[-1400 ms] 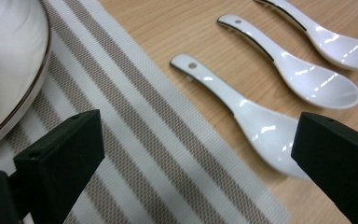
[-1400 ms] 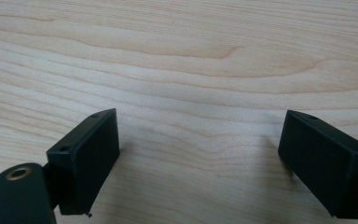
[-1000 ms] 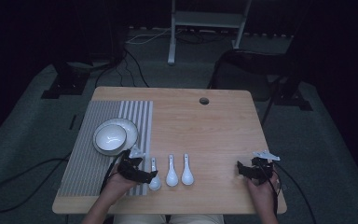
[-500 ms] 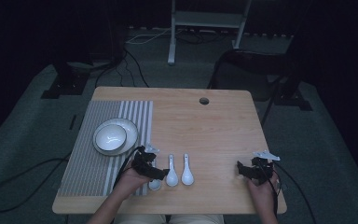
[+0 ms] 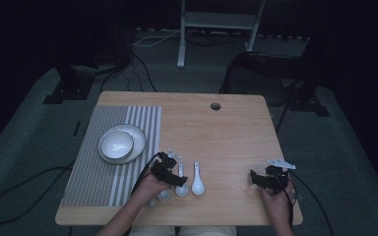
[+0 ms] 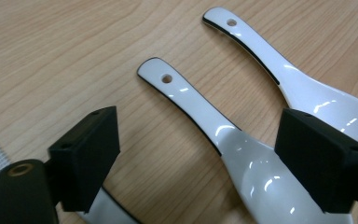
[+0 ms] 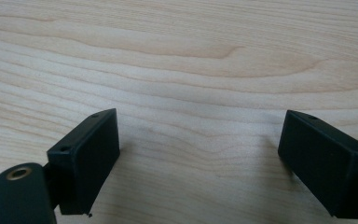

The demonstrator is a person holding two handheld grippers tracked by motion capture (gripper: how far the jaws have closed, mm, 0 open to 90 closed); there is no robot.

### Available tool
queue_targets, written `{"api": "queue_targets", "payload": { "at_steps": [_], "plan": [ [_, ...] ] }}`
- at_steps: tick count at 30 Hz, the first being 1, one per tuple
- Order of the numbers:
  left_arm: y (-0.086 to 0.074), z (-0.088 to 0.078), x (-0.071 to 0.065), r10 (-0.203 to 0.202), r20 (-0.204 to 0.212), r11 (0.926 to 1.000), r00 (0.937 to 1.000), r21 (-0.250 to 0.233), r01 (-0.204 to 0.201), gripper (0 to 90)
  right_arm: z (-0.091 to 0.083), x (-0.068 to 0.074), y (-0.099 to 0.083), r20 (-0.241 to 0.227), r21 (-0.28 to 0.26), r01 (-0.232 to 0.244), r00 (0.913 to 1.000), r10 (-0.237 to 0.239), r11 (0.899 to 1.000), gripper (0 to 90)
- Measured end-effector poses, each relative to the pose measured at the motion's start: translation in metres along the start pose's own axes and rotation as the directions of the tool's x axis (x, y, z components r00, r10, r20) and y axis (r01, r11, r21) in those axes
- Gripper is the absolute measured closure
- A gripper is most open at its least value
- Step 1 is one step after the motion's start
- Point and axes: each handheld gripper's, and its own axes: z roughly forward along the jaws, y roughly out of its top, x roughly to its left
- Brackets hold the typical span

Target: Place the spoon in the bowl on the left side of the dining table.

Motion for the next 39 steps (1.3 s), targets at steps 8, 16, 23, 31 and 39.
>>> {"api": "queue_targets", "payload": {
  "at_steps": [8, 16, 23, 31, 39],
  "plan": [
    [0.002, 0.008, -0.004, 0.010, 0.030, 0.9998, 0.9995, 0.017, -0.011, 21.3, 0.000, 0.000, 0.000, 0.000, 0.000, 0.000, 1.0000, 0.000, 1.000, 11.8],
    [0.004, 0.010, -0.010, 0.056, -0.039, 0.9984, 0.9977, 0.014, -0.055, 39.5, 0.000, 0.000, 0.000, 0.000, 0.000, 0.000, 1.0000, 0.000, 1.000, 11.9],
    [0.008, 0.013, -0.015, 0.082, -0.088, 0.9966, 0.9928, 0.021, -0.080, 46.1, 0.000, 0.000, 0.000, 0.000, -0.001, 0.000, 1.0000, 0.000, 1.000, 11.9],
    [0.006, 0.015, -0.014, 0.078, -0.097, 0.9965, 0.9923, -0.024, -0.080, 66.9, 0.000, 0.000, 0.000, 0.000, -0.001, 0.000, 1.0000, 0.000, 1.000, 11.9],
    [0.009, 0.015, -0.012, 0.083, -0.060, 0.9963, 0.9947, -0.017, -0.084, 75.2, 0.000, 0.000, 0.000, 0.000, -0.001, 0.000, 1.0000, 0.000, 1.000, 11.9]
  ]
}}
